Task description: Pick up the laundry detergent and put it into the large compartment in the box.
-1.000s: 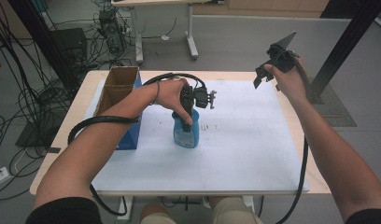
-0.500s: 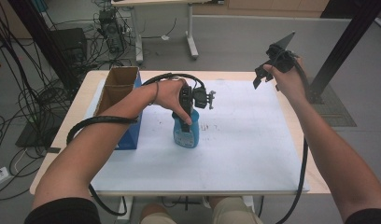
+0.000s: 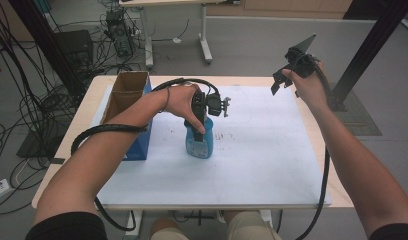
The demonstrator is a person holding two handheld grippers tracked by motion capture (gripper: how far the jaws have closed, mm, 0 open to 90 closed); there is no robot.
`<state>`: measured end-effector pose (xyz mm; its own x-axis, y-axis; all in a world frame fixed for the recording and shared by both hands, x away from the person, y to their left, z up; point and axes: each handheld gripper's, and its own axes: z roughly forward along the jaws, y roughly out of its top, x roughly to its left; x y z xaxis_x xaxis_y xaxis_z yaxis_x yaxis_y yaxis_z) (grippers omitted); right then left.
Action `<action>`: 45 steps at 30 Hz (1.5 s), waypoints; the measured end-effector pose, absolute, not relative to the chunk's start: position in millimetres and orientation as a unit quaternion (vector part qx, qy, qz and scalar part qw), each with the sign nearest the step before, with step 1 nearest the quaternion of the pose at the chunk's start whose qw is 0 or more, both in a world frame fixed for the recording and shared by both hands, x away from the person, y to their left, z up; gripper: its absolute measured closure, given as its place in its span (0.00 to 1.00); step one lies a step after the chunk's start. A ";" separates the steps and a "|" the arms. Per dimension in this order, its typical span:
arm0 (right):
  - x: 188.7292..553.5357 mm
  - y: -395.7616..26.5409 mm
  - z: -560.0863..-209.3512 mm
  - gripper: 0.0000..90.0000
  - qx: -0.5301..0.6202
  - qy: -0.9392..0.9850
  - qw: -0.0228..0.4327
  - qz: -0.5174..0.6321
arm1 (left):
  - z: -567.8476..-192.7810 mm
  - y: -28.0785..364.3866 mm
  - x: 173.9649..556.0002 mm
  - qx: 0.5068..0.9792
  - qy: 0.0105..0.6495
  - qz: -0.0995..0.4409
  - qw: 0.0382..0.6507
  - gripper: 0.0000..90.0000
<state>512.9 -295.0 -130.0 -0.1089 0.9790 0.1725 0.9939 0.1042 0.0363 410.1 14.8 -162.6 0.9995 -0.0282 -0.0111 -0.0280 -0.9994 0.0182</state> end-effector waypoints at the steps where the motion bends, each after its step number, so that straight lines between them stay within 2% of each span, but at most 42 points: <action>1: 512.8 -295.0 -130.2 0.12 -0.665 -0.741 0.053 -0.073 | -162.3 14.8 410.0 1.000 -0.015 -0.005 0.009 0.08; 45: 512.3 -295.2 -129.5 0.12 -0.666 -0.741 0.053 -0.072 | -165.0 14.7 409.1 1.000 -0.017 -0.002 0.007 0.08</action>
